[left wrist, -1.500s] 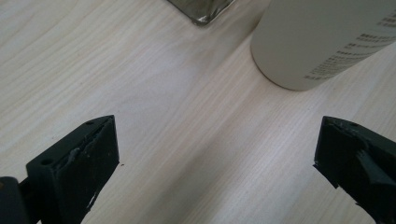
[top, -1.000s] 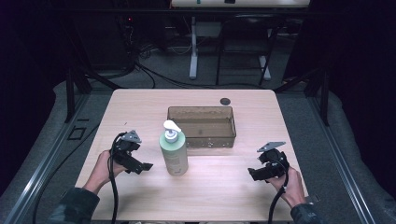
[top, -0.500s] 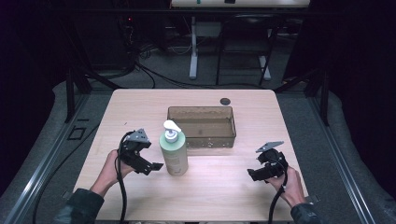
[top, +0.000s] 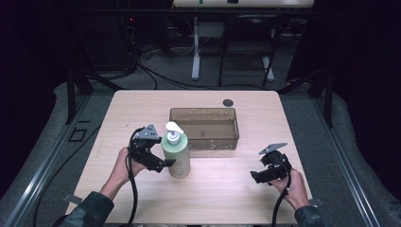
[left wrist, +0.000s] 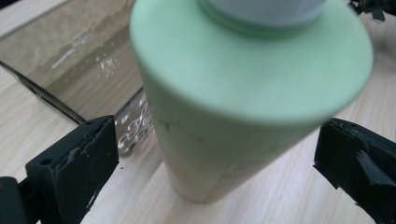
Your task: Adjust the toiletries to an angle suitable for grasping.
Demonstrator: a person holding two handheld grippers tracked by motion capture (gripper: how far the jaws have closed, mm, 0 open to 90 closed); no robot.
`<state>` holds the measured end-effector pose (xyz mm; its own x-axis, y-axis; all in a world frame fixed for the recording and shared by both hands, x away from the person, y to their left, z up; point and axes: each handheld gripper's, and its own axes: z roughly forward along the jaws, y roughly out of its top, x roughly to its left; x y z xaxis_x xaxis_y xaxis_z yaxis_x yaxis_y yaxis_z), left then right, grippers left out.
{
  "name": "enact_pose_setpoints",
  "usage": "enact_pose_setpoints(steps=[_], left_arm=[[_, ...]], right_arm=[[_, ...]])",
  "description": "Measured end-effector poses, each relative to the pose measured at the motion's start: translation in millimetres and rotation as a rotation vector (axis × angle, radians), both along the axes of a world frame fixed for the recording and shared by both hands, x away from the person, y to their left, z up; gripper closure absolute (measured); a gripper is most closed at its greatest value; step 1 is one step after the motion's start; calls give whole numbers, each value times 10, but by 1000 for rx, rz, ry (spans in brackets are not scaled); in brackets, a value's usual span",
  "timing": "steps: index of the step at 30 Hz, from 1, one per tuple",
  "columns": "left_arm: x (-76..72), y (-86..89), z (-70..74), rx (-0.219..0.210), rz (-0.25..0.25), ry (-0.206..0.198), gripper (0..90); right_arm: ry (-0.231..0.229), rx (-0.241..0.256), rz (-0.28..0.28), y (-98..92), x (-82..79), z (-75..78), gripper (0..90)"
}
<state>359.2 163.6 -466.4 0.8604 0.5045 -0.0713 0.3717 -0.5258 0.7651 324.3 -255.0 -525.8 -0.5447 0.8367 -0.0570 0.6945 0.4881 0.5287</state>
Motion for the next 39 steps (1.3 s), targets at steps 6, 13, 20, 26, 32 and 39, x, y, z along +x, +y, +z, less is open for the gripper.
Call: enact_pose_setpoints(steps=[6,13,20,26,32,39], left_arm=[[43,-51,25,-46,-6,-12,0],[74,-90,51,-54,-15,-20,6],[64,-108,56,-67,-45,-29,107],[31,-114,61,-55,-30,-57,116],[-14,-133,60,-55,21,-58,119],[-67,-143,65,-46,91,-61,119]], right_arm=[[4,0,7,6,5,-7,127],[5,3,6,1,8,-10,127],[2,-1,6,2,8,-6,130],[-3,-4,6,-4,4,0,132],[-6,-4,8,0,0,8,132],[-9,-3,10,2,-6,15,132]])
